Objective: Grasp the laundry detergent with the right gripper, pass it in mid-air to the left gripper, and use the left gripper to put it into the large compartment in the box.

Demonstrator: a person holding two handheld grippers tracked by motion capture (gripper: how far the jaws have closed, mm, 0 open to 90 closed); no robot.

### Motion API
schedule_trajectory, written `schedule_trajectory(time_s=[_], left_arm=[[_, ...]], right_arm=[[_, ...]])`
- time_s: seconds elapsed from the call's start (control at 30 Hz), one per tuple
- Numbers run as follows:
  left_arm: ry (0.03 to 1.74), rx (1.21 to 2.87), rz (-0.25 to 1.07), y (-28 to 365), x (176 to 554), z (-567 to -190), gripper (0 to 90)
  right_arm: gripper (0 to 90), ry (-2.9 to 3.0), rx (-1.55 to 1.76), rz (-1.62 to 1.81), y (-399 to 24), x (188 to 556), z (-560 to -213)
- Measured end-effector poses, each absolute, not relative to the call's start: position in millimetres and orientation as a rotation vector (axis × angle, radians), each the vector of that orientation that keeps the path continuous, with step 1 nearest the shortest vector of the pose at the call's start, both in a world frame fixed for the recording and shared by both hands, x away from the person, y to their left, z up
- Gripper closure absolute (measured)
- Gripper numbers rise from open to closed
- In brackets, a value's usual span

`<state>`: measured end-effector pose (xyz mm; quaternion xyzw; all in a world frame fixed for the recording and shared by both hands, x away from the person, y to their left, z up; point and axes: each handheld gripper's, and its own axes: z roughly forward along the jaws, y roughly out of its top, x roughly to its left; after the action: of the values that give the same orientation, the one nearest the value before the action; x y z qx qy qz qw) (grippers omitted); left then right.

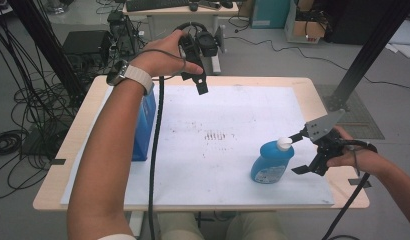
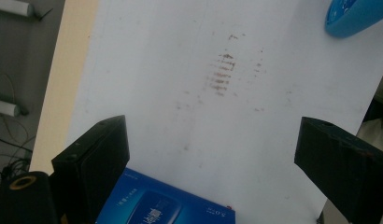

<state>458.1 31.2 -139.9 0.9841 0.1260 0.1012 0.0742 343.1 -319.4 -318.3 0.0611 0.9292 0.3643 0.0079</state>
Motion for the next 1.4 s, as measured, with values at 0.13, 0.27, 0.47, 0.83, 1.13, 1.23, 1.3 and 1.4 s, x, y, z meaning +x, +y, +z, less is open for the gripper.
schedule_trajectory(time_s=[0.13,0.27,0.47,0.83,1.13,1.23,1.3,1.4], left_arm=[[0.375,2.951,0.303,30.6,458.0,-140.1,10.5],[0.381,2.954,0.305,31.6,458.0,-140.0,10.5],[0.383,2.954,0.306,31.8,458.0,-139.9,10.5],[0.37,2.952,0.307,31.3,458.9,-140.3,10.5],[0.376,2.926,0.306,32.8,458.8,-142.5,10.5],[0.376,2.948,0.302,32.9,458.9,-140.9,10.5],[0.386,2.936,0.308,33.6,458.5,-141.6,10.5],[0.386,2.95,0.305,33.4,458.5,-140.6,10.6]], right_arm=[[4.1,2.905,0.191,1.139,-319.4,343.1,-318.1],[4.2,2.906,0.186,1.138,-318.9,343.1,-318.0],[4.3,2.908,0.244,1.162,-317.3,340.5,-317.7],[4.4,2.902,0.169,1.141,-318.4,343.8,-318.1],[4.4,2.908,0.182,1.136,-318.6,343.3,-318.0],[4.4,2.909,0.182,1.137,-318.0,343.3,-318.2],[4.4,2.909,0.181,1.137,-318.0,343.5,-318.3],[4.4,2.907,0.181,1.138,-318.2,343.5,-318.2]])
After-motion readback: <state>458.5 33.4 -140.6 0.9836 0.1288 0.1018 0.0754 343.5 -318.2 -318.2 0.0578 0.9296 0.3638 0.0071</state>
